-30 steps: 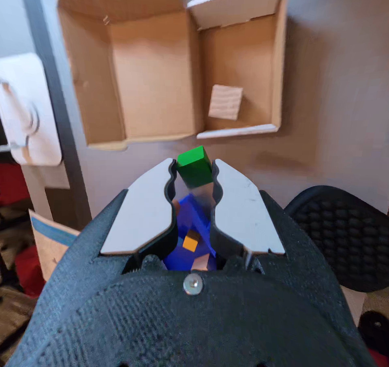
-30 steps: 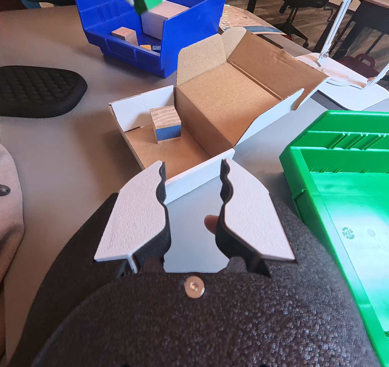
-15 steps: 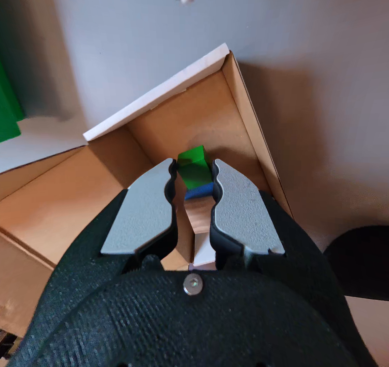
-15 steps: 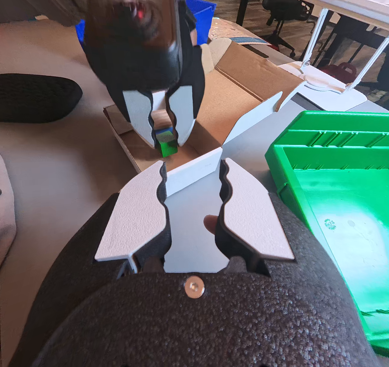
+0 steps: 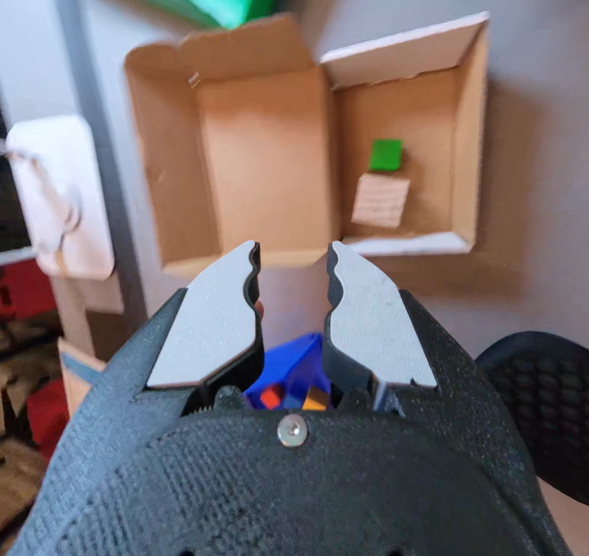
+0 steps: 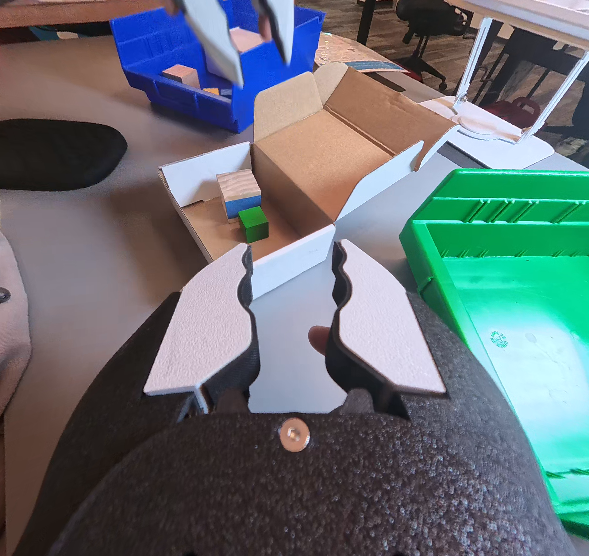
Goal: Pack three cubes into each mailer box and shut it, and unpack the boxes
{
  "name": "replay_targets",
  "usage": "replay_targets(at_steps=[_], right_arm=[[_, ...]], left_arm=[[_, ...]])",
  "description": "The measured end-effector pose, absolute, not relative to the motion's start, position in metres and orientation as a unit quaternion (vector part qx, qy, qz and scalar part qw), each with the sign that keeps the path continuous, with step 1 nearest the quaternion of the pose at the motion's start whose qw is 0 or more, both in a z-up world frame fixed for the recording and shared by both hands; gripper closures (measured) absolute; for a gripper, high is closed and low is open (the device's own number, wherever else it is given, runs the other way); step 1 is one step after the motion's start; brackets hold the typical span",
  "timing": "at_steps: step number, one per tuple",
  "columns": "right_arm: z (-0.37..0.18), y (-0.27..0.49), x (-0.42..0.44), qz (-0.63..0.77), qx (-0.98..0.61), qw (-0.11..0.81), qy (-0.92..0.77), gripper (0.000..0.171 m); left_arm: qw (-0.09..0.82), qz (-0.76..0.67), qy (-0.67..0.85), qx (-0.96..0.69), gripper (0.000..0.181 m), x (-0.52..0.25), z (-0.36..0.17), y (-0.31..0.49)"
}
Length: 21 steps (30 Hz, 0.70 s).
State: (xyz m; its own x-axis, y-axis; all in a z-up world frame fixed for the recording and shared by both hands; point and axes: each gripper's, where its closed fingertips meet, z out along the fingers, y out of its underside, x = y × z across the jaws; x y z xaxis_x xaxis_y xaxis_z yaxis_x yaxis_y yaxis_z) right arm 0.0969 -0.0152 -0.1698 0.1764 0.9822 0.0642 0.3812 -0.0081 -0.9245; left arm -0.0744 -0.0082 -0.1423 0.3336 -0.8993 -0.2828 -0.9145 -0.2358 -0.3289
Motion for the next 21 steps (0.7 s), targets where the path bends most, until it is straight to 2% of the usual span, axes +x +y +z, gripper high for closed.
replay_targets(at_steps=[4,9,14,21], right_arm=[[-0.17,-0.019,0.093,0.339,-0.62,0.444,-0.551,0.123],[-0.173,-0.021,0.091,0.334,-0.62,0.441,-0.557,0.123],[-0.175,-0.019,0.092,0.333,-0.625,0.438,-0.553,0.123],[-0.179,-0.018,0.091,0.331,-0.628,0.433,-0.555,0.123]], left_arm=[[0.194,0.072,0.474,-0.856,0.136,-0.181,-0.131,-0.011],[0.108,0.084,0.307,-0.942,0.139,-0.282,-0.183,-0.032],[0.084,0.028,0.233,-0.968,0.139,-0.304,-0.223,-0.045],[0.094,0.019,0.19,-0.977,0.139,-0.309,-0.244,-0.034]])
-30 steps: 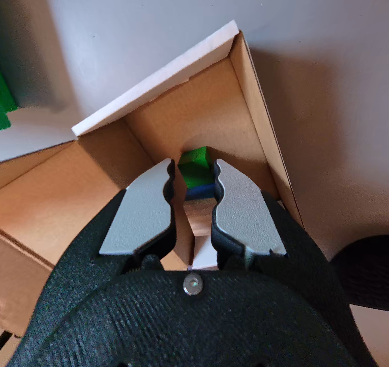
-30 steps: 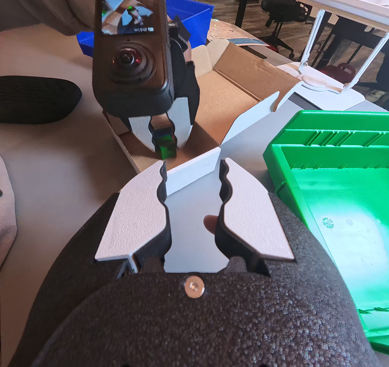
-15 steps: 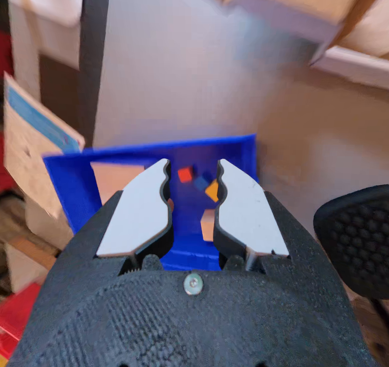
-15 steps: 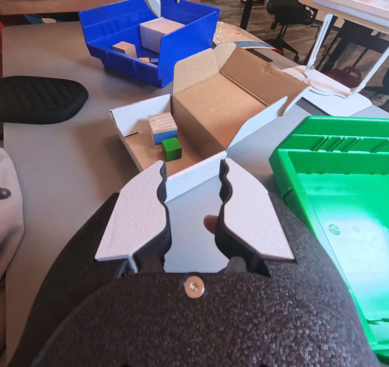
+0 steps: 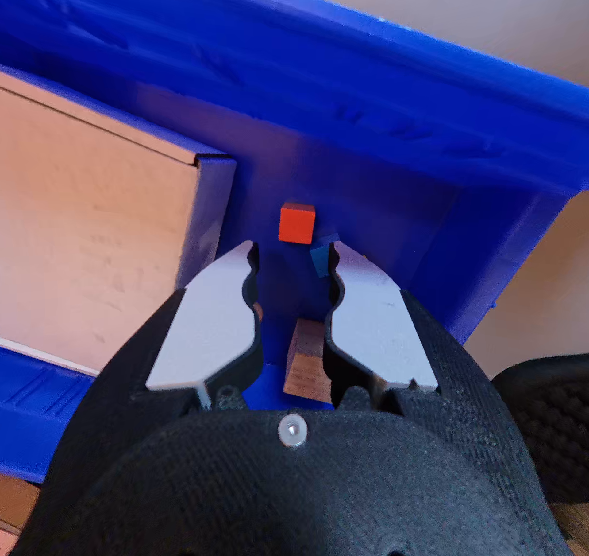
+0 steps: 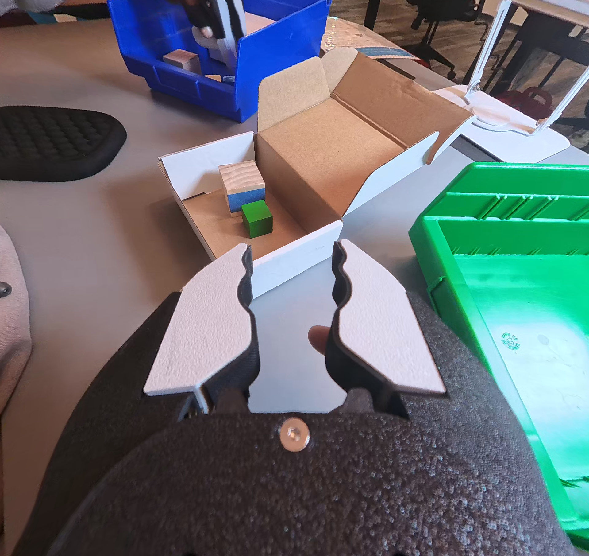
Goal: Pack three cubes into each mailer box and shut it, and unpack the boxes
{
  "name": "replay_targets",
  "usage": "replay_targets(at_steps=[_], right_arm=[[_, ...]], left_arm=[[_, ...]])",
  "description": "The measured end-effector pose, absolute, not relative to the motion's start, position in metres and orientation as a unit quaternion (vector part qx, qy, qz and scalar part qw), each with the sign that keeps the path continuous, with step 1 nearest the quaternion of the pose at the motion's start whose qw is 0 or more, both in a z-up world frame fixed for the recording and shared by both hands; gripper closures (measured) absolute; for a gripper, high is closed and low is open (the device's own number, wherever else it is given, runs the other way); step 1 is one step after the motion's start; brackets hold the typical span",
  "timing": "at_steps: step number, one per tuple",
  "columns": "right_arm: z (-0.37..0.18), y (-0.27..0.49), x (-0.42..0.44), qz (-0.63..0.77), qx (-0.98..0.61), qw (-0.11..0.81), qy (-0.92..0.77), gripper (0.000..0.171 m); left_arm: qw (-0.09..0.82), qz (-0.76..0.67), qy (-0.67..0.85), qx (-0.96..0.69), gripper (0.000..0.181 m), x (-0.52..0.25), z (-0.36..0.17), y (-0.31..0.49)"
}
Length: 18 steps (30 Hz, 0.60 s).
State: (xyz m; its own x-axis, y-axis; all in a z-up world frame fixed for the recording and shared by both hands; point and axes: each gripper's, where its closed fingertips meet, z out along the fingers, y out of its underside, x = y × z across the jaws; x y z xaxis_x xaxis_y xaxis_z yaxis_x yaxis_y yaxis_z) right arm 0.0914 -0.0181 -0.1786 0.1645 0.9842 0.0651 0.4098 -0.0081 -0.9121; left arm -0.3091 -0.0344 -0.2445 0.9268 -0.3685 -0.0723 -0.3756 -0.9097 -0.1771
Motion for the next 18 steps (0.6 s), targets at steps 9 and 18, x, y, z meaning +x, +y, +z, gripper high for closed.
replay_targets(at_steps=[9,18], right_arm=[[-0.179,-0.016,0.093,0.332,-0.631,0.434,-0.551,0.123],[-0.178,-0.019,0.092,0.335,-0.627,0.431,-0.556,0.123]], left_arm=[[0.096,0.034,0.228,-0.968,0.16,-0.306,-0.249,-0.019],[0.273,0.078,0.378,-0.881,0.16,-0.188,-0.101,0.007]])
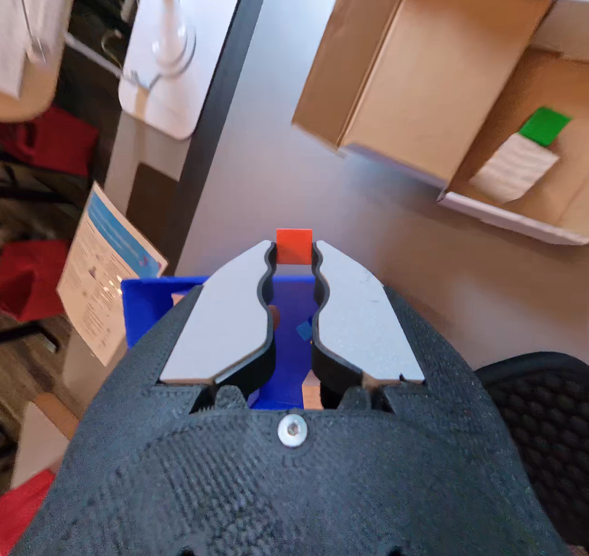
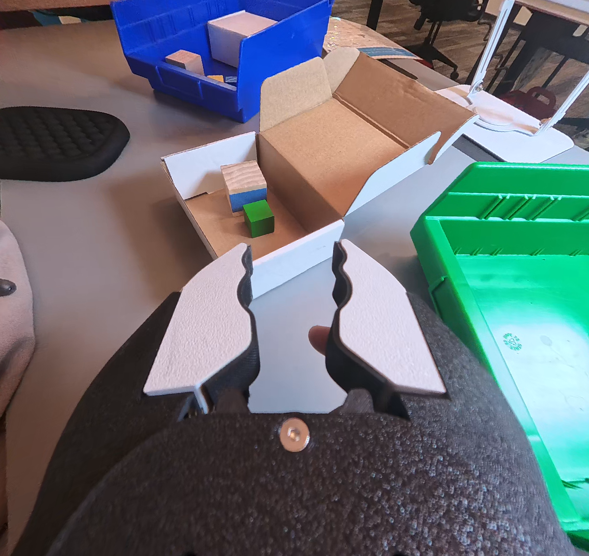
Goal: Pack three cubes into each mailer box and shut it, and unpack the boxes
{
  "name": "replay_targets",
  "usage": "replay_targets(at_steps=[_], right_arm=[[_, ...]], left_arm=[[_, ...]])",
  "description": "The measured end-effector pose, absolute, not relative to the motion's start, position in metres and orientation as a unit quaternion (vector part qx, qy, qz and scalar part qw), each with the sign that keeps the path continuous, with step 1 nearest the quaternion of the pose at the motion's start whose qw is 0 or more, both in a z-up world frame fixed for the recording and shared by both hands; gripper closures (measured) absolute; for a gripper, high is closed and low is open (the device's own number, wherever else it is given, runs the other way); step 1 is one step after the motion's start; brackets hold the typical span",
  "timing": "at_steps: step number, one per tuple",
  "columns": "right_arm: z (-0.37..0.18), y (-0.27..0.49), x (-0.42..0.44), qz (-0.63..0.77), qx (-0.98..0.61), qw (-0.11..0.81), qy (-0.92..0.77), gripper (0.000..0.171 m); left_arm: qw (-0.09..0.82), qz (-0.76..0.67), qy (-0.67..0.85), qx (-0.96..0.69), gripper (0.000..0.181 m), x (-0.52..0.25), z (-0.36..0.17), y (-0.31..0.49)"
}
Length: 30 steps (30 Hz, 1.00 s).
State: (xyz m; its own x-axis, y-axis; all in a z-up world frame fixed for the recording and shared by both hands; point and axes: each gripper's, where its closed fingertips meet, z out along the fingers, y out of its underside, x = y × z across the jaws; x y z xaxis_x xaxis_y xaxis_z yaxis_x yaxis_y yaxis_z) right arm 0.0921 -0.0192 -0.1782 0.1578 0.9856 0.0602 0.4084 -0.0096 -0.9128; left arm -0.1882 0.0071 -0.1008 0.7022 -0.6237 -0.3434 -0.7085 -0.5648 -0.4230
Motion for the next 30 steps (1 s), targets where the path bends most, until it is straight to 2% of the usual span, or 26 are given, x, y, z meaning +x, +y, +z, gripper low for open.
replay_targets(at_steps=[4,8,12,20,30], right_arm=[[-0.175,-0.023,0.092,0.336,-0.619,0.435,-0.561,0.123],[-0.178,-0.027,0.092,0.336,-0.617,0.426,-0.57,0.121],[-0.179,-0.03,0.092,0.336,-0.614,0.421,-0.576,0.121],[-0.179,-0.027,0.096,0.335,-0.615,0.422,-0.575,0.12],[-0.185,-0.029,0.095,0.328,-0.616,0.41,-0.587,0.119]], left_arm=[[0.269,0.046,0.47,-0.84,0.16,-0.102,-0.098,-0.002],[0.214,-0.01,0.549,-0.808,0.16,-0.027,-0.142,-0.018],[0.159,-0.04,0.585,-0.794,0.16,0.017,-0.194,-0.025],[0.117,-0.047,0.599,-0.791,0.161,0.043,-0.247,-0.024],[0.134,-0.04,0.596,-0.791,0.153,0.04,-0.246,-0.023]])
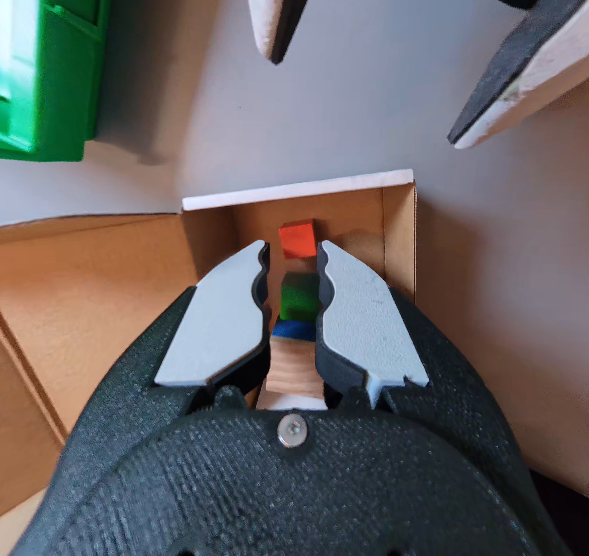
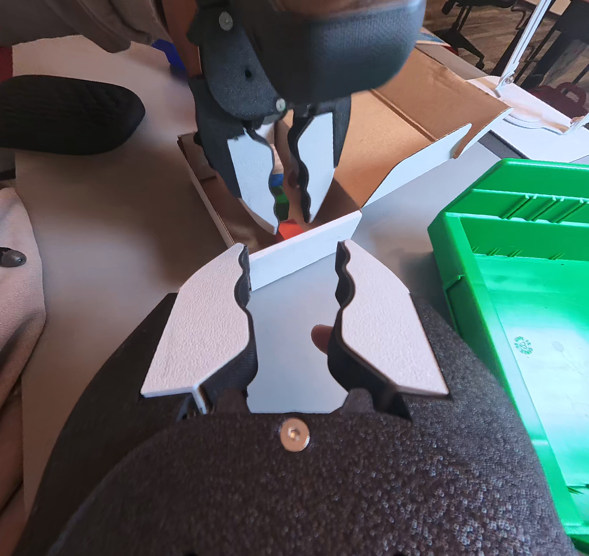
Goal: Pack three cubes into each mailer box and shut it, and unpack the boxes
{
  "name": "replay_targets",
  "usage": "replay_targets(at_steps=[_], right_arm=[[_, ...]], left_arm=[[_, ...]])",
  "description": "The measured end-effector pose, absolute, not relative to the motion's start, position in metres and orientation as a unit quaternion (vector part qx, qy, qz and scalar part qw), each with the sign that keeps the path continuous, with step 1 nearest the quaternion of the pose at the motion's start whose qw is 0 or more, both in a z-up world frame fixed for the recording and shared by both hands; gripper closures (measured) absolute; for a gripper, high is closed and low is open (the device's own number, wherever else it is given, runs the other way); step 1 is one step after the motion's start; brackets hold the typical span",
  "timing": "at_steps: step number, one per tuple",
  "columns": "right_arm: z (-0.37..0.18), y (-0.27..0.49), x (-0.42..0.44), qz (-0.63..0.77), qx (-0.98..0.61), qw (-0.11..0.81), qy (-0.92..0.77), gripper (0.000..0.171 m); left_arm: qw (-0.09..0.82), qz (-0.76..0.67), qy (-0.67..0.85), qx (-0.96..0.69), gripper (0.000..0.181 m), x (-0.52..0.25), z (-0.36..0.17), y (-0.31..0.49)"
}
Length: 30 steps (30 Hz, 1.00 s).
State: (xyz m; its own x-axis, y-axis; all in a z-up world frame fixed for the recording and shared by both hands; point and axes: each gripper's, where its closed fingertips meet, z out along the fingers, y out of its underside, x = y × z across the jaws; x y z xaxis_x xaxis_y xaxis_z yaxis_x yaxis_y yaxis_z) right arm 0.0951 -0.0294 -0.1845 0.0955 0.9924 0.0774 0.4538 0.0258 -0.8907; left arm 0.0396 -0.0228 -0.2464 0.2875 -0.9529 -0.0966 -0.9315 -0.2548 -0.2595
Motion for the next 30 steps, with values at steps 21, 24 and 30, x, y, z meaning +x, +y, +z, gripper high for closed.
replay_targets(at_steps=[21,24,30], right_arm=[[-0.164,0.037,0.074,0.312,-0.691,0.442,-0.48,0.129],[-0.163,0.056,0.061,0.332,-0.727,0.398,-0.451,0.122],[-0.177,0.069,0.032,0.326,-0.746,0.373,-0.445,0.137]], left_arm=[[0.518,-0.154,0.114,-0.834,0.149,-0.124,-0.157,-0.02],[0.53,-0.174,0.065,-0.827,0.149,-0.127,-0.162,-0.006],[0.499,-0.245,0.05,-0.829,0.149,-0.106,-0.172,0.014]])
